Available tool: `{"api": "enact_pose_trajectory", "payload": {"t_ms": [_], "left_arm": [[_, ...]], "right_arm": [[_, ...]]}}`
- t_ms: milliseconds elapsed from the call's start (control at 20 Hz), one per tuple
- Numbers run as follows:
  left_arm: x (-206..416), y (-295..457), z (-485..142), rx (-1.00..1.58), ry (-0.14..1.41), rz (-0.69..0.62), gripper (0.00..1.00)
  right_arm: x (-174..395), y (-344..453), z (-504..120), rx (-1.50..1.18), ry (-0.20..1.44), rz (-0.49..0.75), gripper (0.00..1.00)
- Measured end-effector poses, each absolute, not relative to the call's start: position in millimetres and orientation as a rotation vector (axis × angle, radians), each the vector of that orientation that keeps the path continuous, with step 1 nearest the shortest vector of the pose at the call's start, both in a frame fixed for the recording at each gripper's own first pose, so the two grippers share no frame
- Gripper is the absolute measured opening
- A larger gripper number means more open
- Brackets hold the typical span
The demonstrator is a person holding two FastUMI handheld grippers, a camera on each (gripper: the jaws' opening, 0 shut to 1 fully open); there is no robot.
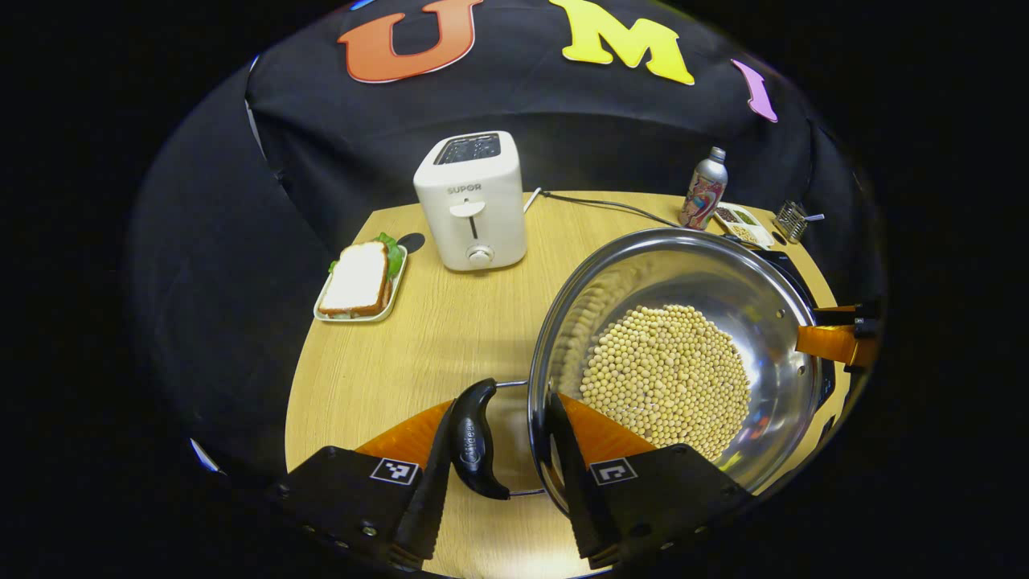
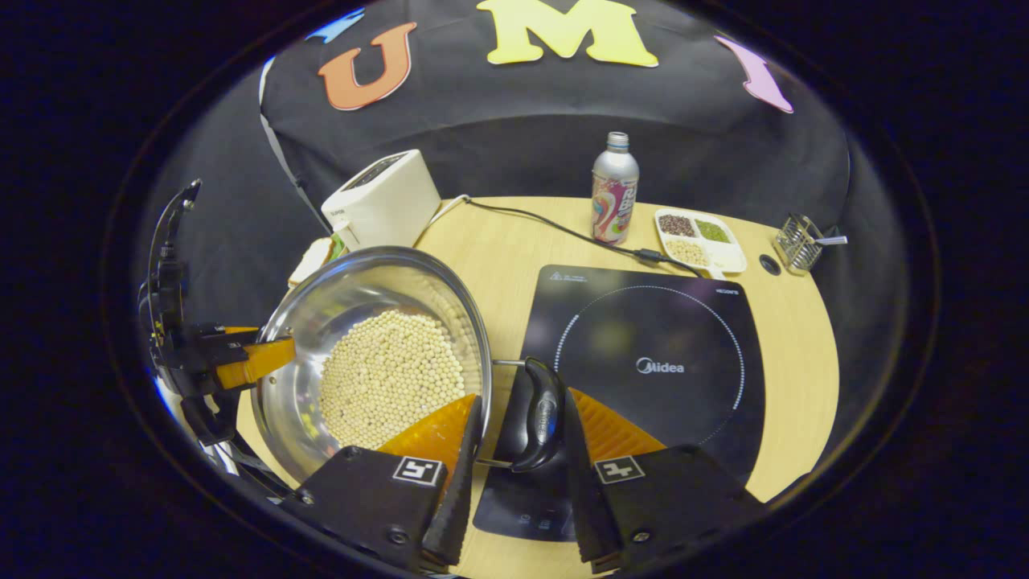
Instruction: First push the handle of the pot to place it horizontally, then grasp the pot with both hands and set it on the induction cooktop.
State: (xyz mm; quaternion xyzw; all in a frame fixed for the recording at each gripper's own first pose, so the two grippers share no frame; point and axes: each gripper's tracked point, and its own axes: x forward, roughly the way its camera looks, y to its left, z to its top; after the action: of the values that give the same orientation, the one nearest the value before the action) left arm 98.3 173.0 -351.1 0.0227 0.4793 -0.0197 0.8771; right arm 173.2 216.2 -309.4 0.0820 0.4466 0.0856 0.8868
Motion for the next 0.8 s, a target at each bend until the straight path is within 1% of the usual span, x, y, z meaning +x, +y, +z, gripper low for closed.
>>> {"api": "enact_pose_trajectory", "payload": {"t_ms": [50,200,250,300,350,400,450,500,550,800], "left_arm": [[98.1,166.0,-347.9,0.050,0.997,-0.051,0.62],[104.3,142.9,-343.2,0.044,0.997,-0.071,0.62],[101.5,126.3,-337.5,0.042,0.994,-0.079,0.62],[101.6,115.6,-337.6,0.044,0.993,-0.091,0.62],[102.1,104.5,-336.4,0.044,0.993,-0.101,0.62],[101.8,94.4,-336.9,0.041,0.995,-0.110,0.63],[103.7,84.8,-336.1,0.036,0.996,-0.116,0.63],[105.8,73.6,-335.5,0.034,0.996,-0.124,0.62],[108.7,61.6,-335.1,0.036,0.995,-0.135,0.62],[123.4,5.6,-334.1,0.052,0.987,-0.178,0.62]], "right_arm": [[171.0,208.2,-306.6,0.171,0.925,0.176,0.53],[162.0,180.8,-302.3,0.172,0.916,0.155,0.55],[159.1,170.4,-301.3,0.173,0.915,0.144,0.53],[156.1,159.5,-300.4,0.174,0.915,0.134,0.55],[153.9,149.4,-299.0,0.177,0.917,0.125,0.52],[151.7,138.6,-297.8,0.178,0.915,0.115,0.55],[149.8,127.8,-296.7,0.178,0.913,0.106,0.52],[148.6,117.1,-296.9,0.179,0.911,0.097,0.55],[147.2,105.9,-297.2,0.182,0.909,0.087,0.52],[143.5,48.6,-301.0,0.203,0.912,0.041,0.53]]}}
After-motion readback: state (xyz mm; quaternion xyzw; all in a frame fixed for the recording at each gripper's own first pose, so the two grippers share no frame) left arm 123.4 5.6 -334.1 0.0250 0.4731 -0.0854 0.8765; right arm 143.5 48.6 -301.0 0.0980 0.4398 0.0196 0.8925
